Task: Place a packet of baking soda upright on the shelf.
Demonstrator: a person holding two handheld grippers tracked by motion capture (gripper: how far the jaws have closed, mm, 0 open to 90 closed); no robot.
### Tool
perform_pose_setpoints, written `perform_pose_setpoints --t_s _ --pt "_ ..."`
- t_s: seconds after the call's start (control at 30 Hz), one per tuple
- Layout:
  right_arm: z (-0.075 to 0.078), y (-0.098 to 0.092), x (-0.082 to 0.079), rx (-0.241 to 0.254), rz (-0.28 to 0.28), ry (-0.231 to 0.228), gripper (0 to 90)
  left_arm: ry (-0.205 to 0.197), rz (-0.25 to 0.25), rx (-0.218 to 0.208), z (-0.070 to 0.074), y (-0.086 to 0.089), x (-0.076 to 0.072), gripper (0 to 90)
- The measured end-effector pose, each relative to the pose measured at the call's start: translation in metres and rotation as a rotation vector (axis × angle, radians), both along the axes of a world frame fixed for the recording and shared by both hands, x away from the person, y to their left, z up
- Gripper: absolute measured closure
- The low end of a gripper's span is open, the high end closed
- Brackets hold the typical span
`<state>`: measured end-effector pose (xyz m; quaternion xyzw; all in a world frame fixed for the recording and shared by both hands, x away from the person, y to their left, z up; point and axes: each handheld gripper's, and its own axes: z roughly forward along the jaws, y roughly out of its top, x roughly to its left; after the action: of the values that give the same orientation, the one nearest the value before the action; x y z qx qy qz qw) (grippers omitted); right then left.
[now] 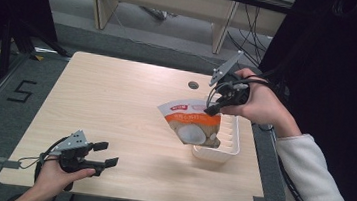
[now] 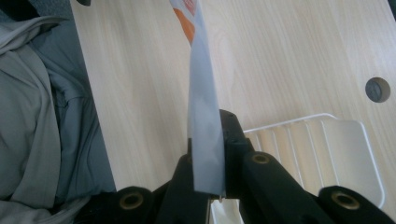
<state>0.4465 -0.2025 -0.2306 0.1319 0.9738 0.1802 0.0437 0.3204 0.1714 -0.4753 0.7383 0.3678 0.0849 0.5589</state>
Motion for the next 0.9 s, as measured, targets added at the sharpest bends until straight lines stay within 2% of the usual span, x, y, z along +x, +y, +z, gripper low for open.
perform_pose_setpoints --t_s 0.17,0.23,0.3,0.37,0.4,0.53,0.6,0.7,0.9 --pt "0.003 -0.008 0.004 0.003 -0.033 0.001 90.0 0.0 0.001 0.007 0.0 0.0 0.0 27.8" --pt "0.002 -0.009 0.006 0.008 -0.016 -0.005 90.0 -0.013 -0.019 0.01 0.0 0.001 0.001 27.8" --pt "0.003 -0.012 0.008 0.008 -0.043 -0.001 90.0 0.005 0.005 0.005 0.0 0.0 0.0 27.8" --pt "0.003 -0.014 0.01 0.008 -0.041 -0.004 90.0 0.002 -0.005 0.002 0.0 0.0 0.0 27.8" --pt "0.004 -0.017 0.012 0.007 -0.06 -0.004 90.0 0.002 -0.005 0.002 0.0 0.0 0.0 27.8" --pt "0.004 -0.022 0.016 0.001 -0.078 -0.007 90.0 0.002 -0.004 0.002 0.0 0.0 0.001 27.8" --pt "0.004 -0.023 0.018 0.004 -0.06 -0.008 90.0 0.003 -0.005 0.002 0.0 0.0 0.001 27.8" --pt "0.005 -0.026 0.02 -0.003 -0.084 -0.013 90.0 0.001 -0.004 0.002 0.0 0.0 0.001 27.8" --pt "0.003 -0.032 0.027 -0.009 -0.09 -0.015 90.0 0.002 -0.003 0.004 0.0 0.0 0.001 27.9"
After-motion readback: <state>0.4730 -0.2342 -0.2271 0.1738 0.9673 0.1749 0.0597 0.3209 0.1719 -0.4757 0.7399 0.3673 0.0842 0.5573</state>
